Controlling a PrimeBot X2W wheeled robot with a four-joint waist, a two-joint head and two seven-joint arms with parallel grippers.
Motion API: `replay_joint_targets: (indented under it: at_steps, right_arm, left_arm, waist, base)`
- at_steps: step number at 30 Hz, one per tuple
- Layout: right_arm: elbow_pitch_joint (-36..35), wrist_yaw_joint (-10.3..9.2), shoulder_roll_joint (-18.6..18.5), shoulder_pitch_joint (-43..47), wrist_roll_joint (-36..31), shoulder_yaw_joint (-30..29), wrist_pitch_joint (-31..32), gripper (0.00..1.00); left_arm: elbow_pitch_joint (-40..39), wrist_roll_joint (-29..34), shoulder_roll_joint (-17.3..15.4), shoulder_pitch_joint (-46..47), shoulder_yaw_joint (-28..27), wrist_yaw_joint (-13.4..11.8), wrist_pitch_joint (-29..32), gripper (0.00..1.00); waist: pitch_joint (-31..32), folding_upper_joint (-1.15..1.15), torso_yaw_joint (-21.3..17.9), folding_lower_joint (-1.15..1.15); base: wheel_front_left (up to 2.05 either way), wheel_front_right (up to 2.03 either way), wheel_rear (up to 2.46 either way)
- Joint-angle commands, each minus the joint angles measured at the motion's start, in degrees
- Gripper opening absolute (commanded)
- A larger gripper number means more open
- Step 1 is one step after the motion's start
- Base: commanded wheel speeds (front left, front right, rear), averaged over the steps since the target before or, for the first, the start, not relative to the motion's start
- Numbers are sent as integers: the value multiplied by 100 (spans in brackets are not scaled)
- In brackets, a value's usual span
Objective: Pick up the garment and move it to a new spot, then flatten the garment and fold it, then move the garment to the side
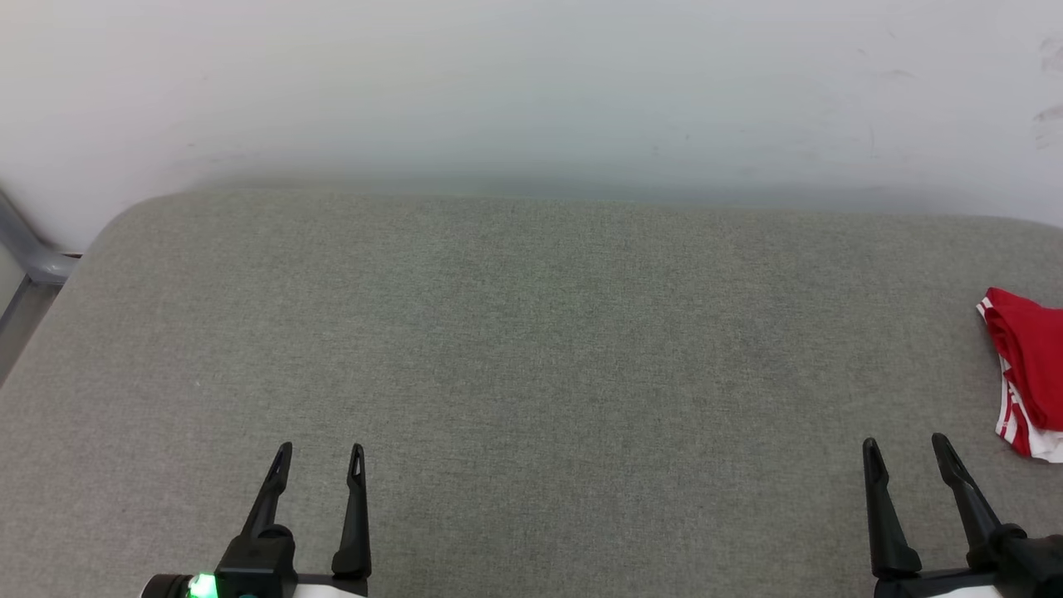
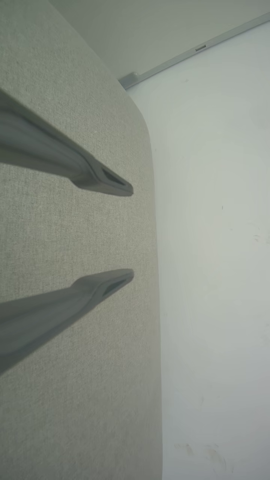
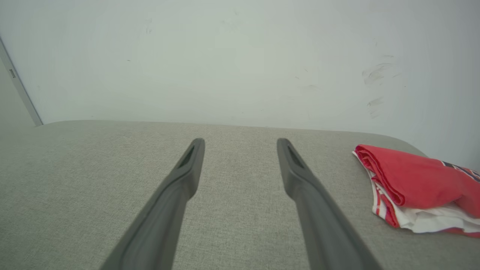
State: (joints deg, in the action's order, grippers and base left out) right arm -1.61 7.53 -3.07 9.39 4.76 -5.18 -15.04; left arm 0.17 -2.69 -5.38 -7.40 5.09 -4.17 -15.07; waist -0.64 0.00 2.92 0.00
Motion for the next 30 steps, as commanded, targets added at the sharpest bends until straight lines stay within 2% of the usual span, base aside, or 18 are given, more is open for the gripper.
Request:
replay_joint_targets:
  at_steps: [1, 9, 10, 14, 30]
  right_arm:
    - [-21, -9, 33, 24, 33, 8, -16, 100]
    - [-4, -9, 34, 13, 126, 2, -16, 100]
    - [17, 0, 4, 0, 86, 10, 0, 0]
    - [195, 1, 7, 5, 170, 34, 15, 0]
    - [475, 0, -81, -338, 2089, 106, 381, 0]
  left_arm:
    - [13, 44, 1, -14, -34, 17, -12, 100]
    - [34, 78, 23, 29, -85, 74, -12, 100]
    - [39, 46, 22, 2, -65, 68, 0, 0]
    - [212, -63, 52, -67, -36, 78, 12, 0]
    - [462, -2048, 6, 246, -170, 304, 383, 0]
  waist:
    - [-3, 0, -8, 0]
    - [-34, 0, -7, 0]
    - [-35, 0, -9, 0]
    - [-35, 0, -12, 0]
    - [-25, 0, -48, 0]
  base:
    - [0, 0, 0]
    - [0, 0, 0]
    - [0, 0, 0]
    - [0, 0, 0]
    - [0, 0, 0]
